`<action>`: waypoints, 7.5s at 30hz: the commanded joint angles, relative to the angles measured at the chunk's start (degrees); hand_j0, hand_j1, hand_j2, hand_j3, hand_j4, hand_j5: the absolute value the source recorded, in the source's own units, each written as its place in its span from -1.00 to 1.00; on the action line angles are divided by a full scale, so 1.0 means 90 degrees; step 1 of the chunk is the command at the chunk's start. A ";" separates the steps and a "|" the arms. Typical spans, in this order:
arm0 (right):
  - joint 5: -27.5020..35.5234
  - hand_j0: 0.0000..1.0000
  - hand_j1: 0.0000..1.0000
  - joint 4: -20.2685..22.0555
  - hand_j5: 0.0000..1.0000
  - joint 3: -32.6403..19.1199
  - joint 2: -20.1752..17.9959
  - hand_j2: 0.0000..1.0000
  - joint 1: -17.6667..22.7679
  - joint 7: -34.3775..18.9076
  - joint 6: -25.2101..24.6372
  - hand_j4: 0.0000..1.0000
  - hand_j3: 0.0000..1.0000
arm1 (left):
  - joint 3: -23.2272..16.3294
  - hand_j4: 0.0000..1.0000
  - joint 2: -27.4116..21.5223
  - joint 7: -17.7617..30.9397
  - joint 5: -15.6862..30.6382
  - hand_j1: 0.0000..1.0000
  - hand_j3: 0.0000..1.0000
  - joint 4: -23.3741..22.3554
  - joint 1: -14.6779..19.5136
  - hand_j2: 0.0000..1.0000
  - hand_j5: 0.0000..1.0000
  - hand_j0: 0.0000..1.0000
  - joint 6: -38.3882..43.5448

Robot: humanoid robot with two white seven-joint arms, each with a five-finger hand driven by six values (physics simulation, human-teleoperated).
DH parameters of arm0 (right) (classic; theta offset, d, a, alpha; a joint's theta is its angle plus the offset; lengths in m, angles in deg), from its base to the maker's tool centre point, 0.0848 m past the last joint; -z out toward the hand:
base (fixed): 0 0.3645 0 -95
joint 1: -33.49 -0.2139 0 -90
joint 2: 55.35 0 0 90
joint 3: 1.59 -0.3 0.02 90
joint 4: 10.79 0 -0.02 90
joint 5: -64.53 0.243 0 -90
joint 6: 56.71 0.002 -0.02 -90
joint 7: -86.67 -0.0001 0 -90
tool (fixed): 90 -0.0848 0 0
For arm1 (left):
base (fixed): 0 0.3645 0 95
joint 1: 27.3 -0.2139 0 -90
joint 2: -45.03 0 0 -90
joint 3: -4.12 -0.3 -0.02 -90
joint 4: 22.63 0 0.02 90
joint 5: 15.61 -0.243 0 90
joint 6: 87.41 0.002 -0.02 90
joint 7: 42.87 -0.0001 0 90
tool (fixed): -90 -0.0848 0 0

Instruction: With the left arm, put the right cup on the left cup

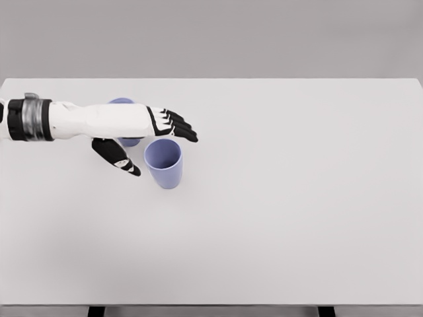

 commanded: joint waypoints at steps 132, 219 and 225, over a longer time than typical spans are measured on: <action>-0.0007 1.00 1.00 -0.0024 1.00 -0.0005 0.0000 1.00 0.0205 -0.0003 -0.0012 1.00 1.00 | -0.0484 -0.10 0.0269 -0.0013 0.0113 -0.10 -0.10 -0.1023 0.0439 -0.10 -0.10 -0.10 0.0014; -0.0007 1.00 1.00 -0.0024 1.00 -0.0005 0.0000 1.00 0.0205 -0.0003 -0.0012 1.00 1.00 | -0.1451 -0.02 0.1012 0.1044 0.1226 -0.02 -0.02 -0.4021 0.2070 -0.02 -0.02 -0.02 0.0014; -0.0007 1.00 1.00 -0.0024 1.00 -0.0005 0.0000 1.00 0.0205 -0.0003 -0.0012 1.00 1.00 | -0.1451 0.18 0.0992 0.1044 0.1207 0.18 0.18 -0.4011 0.2070 0.18 0.18 0.18 0.0014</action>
